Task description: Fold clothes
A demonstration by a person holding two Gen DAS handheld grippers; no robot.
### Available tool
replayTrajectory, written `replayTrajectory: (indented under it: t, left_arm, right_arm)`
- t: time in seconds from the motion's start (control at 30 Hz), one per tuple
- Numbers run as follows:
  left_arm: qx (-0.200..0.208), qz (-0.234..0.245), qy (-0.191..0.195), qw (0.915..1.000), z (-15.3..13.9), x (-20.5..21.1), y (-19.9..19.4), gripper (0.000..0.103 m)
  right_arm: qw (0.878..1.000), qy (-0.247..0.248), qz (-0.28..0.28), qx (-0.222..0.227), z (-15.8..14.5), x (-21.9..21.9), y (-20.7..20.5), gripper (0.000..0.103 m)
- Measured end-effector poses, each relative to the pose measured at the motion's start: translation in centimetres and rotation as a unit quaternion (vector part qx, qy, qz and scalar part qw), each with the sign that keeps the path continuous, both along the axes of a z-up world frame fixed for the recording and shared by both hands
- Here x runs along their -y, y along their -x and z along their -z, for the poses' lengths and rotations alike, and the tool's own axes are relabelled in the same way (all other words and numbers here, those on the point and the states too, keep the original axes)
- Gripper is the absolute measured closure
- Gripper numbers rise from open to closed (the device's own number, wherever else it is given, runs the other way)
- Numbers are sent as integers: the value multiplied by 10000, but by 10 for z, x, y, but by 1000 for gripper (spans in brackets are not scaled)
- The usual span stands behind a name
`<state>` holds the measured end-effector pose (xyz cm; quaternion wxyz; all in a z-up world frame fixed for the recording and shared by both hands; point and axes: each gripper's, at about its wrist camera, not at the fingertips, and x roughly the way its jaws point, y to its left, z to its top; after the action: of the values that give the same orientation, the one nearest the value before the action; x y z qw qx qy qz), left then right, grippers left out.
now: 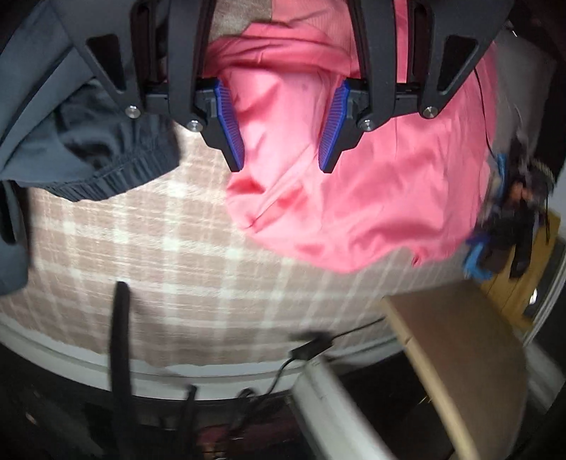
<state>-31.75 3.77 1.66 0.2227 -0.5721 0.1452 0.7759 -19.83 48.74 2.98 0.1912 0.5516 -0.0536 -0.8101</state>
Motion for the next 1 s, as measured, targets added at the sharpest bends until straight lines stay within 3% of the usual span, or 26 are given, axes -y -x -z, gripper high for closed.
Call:
replayTrajectory:
  t: [0.03, 0.07, 0.1, 0.13, 0.17, 0.2, 0.27, 0.33, 0.43, 0.53, 0.63, 0.73, 0.83, 1.0]
  left_arm:
    - [-17, 28, 75, 10000, 3, -3, -1, 64]
    - [-27, 40, 73, 10000, 3, -4, -2, 71]
    - [-32, 42, 22, 10000, 3, -5, -3, 96]
    - [26, 2, -20, 10000, 3, -6, -4, 101]
    - [34, -89, 70, 9999, 1, -6, -5, 102]
    - [-17, -194, 242, 9995, -3, -6, -7, 102]
    - [-578, -430, 619, 9955, -23, -4, -14, 101]
    - [-868, -716, 835, 9901, -32, 6, -15, 94]
    - [-634, -717, 1159, 9886, -22, 13, -9, 79]
    - [-665, -475, 924, 9924, -29, 1, -9, 76]
    - [-606, 98, 388, 9974, -34, -33, -11, 70]
    - [-525, 619, 321, 9962, -23, -65, -12, 63]
    - [-353, 903, 365, 9946, -6, -83, -11, 62]
    - [-179, 866, 432, 9951, 10, -88, 2, 62]
  right_arm:
    - [9999, -139, -70, -3, 2, 3, -1, 60]
    - [9996, -251, -148, 2, 4, 6, -2, 69]
    - [9993, -324, -179, -28, 4, 7, -2, 78]
    - [9992, -340, -194, -41, 4, 7, -2, 101]
    - [9991, -296, -285, -76, 2, 6, -1, 101]
    - [9985, -377, -331, -240, -4, 6, -2, 101]
    - [9948, -664, -269, -723, -24, 1, -5, 101]
    - [9902, -1031, 173, -927, -35, -16, -2, 101]
    - [9914, -1220, 20, -467, -22, -21, 4, 100]
    - [9873, -1504, -58, -507, -23, -17, 4, 77]
    - [9910, -1032, -45, -856, -41, -17, 10, 75]
    - [9919, -794, -259, -959, -44, -2, 24, 73]
    - [9896, -964, -621, -872, -30, 21, 37, 73]
    - [9859, -1173, -1025, -617, -1, 44, 55, 72]
